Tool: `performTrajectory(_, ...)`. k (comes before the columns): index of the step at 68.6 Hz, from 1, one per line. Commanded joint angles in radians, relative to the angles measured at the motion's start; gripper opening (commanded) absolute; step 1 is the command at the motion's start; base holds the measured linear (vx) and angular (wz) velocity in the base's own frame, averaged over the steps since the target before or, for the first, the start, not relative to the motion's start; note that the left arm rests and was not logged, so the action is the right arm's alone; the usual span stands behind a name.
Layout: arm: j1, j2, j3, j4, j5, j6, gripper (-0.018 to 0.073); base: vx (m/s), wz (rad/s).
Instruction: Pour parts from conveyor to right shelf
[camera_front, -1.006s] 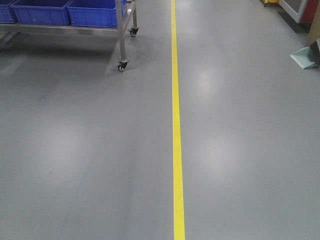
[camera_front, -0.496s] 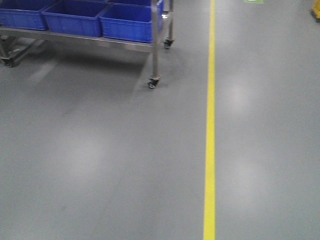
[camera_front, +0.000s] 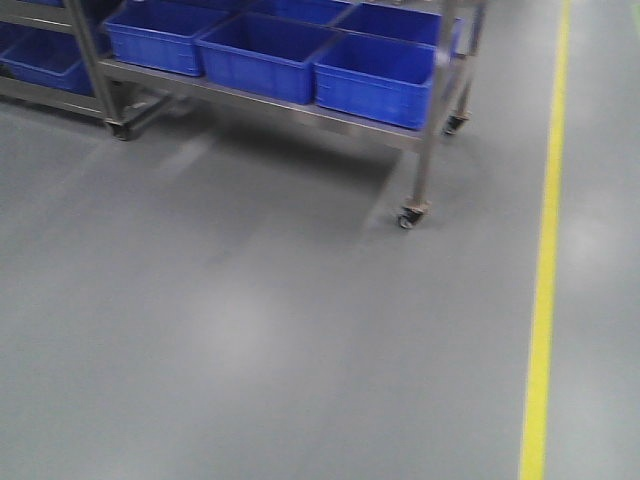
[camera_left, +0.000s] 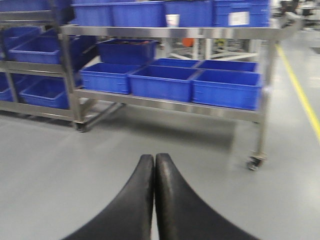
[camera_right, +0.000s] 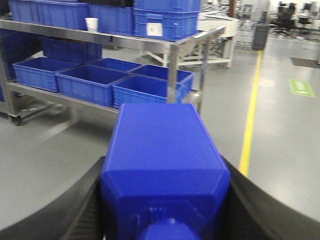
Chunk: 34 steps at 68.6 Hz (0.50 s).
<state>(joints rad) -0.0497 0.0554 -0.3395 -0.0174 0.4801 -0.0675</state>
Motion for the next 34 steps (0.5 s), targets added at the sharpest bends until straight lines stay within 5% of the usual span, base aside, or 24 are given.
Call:
performTrajectory(1, -0.001, 0.015, -0.029, -0.003, -0.082, 0.0, -0.0006, 0.62, 0.47)
performTrajectory(34, -0.001, 0.015, -0.029, -0.003, -0.082, 0.0, -0.0006, 0.6, 0.48)
